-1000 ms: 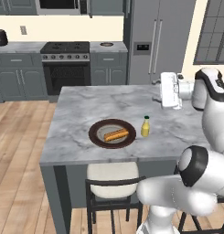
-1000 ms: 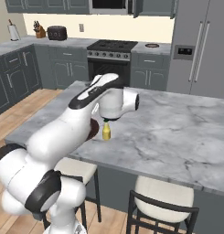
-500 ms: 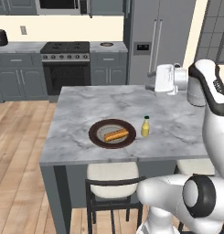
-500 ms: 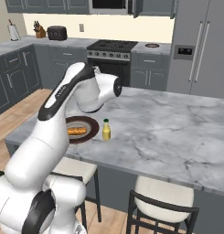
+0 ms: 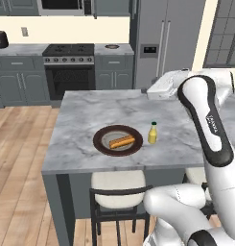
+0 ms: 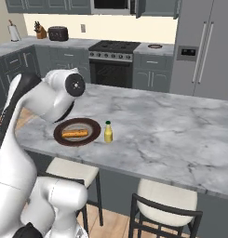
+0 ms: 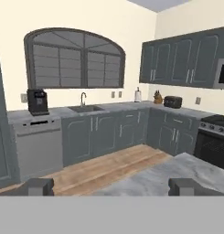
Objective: Move the hot dog bun to the plate on the dining table and place the condiment next to that plate. Then navigate to the fridge and take the sausage and place it on the plate as well.
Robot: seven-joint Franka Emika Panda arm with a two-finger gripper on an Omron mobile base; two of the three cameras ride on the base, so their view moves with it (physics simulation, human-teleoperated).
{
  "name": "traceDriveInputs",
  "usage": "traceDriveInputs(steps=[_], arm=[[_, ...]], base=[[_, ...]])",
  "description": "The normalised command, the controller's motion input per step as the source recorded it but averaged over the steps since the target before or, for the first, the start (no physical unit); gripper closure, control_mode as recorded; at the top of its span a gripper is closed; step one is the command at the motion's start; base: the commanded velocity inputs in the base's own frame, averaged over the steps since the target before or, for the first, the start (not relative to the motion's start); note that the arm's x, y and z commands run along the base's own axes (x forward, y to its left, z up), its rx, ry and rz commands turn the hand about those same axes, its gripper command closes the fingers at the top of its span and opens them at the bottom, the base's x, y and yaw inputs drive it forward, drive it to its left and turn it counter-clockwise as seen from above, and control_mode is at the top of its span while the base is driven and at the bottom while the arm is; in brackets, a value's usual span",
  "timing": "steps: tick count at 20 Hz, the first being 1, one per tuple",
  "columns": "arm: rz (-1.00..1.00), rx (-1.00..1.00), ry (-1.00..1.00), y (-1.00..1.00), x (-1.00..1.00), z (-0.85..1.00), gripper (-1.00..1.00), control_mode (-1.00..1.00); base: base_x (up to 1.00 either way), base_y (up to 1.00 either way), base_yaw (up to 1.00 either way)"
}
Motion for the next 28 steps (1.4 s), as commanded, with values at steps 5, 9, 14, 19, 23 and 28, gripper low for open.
traceDriveInputs(steps=[5,9,14,19,23,28], arm=[[-0.29,0.02,0.17,0.23,-0.68,0.35,-1.00,-1.00],[-0.21,0.07,0.16,0.00,-0.81,0.40,-1.00,-1.00],[-0.16,0.09,0.07,0.00,-0.99,0.35,-1.00,-1.00],[-0.17,0.05,0.00,-0.07,-1.00,0.27,-1.00,-1.00],[-0.15,0.07,0.03,-0.23,-0.89,0.11,-1.00,-1.00],[-0.15,0.08,0.20,-0.30,-0.75,0.02,-1.00,-1.00]], base=[[0.00,0.00,0.00],[0.00,0.00,0.00],[0.00,0.00,0.00],[0.00,0.00,0.00],[0.00,0.00,0.00],[0.00,0.00,0.00]])
